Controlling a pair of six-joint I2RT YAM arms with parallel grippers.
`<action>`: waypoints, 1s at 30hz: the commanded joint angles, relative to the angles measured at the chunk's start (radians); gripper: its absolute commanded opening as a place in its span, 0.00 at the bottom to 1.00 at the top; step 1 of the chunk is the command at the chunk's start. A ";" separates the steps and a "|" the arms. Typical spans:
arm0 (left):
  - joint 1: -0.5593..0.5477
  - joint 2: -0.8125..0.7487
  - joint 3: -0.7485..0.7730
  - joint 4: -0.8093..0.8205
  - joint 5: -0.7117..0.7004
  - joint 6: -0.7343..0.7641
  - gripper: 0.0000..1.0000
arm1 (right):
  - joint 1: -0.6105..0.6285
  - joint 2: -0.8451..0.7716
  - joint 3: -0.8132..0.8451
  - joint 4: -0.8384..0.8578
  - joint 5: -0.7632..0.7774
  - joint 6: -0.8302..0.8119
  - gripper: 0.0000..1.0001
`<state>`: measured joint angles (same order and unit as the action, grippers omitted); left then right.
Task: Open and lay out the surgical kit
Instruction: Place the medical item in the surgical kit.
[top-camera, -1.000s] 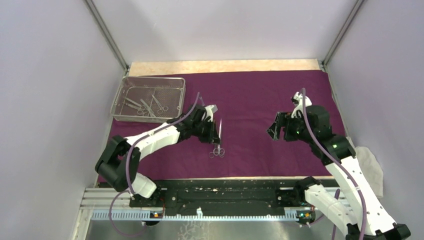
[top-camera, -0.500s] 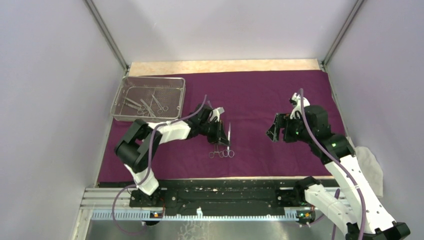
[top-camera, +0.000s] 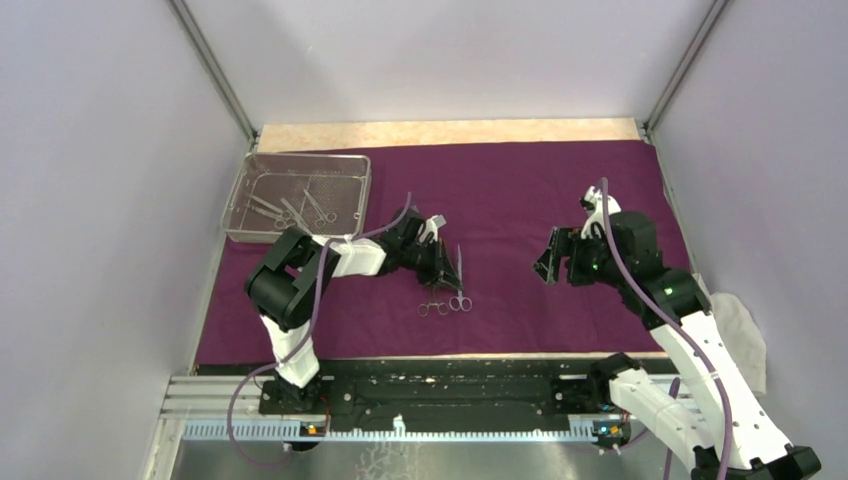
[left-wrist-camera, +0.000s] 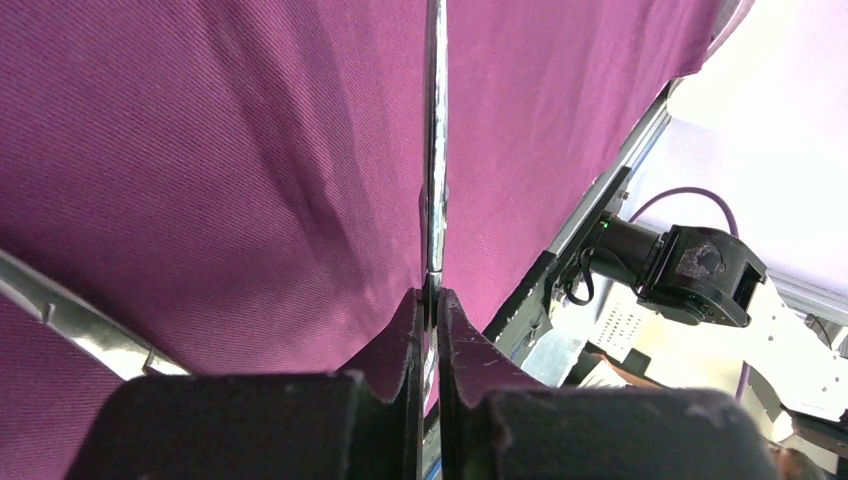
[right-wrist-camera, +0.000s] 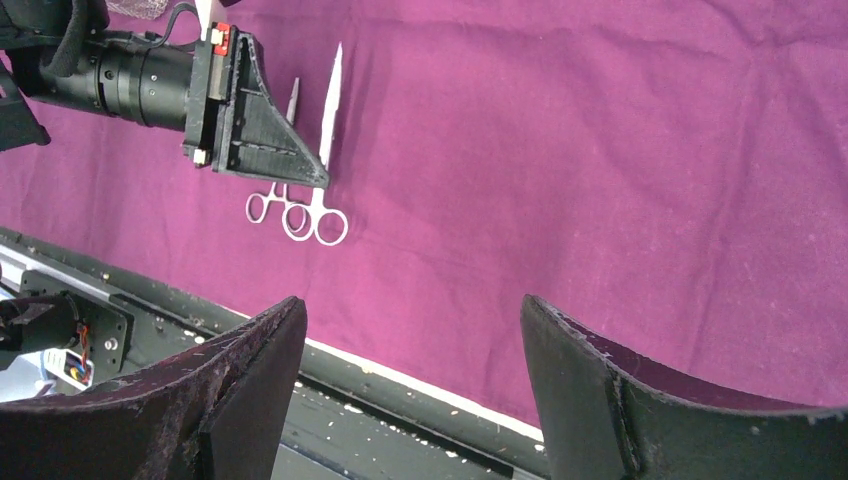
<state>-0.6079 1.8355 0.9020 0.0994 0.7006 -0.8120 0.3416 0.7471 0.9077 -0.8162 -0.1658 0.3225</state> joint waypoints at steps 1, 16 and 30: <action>0.016 -0.002 -0.006 0.075 0.042 -0.033 0.00 | -0.006 -0.001 0.012 0.011 0.004 0.010 0.78; 0.111 -0.089 -0.059 -0.028 0.090 0.068 0.00 | -0.005 0.010 -0.001 0.022 -0.019 0.019 0.78; 0.368 -0.174 -0.064 -0.489 0.228 0.538 0.00 | -0.005 0.025 -0.011 0.048 -0.042 0.032 0.78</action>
<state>-0.2531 1.6455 0.8101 -0.2680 0.8841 -0.4149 0.3416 0.7567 0.8963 -0.8024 -0.1883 0.3428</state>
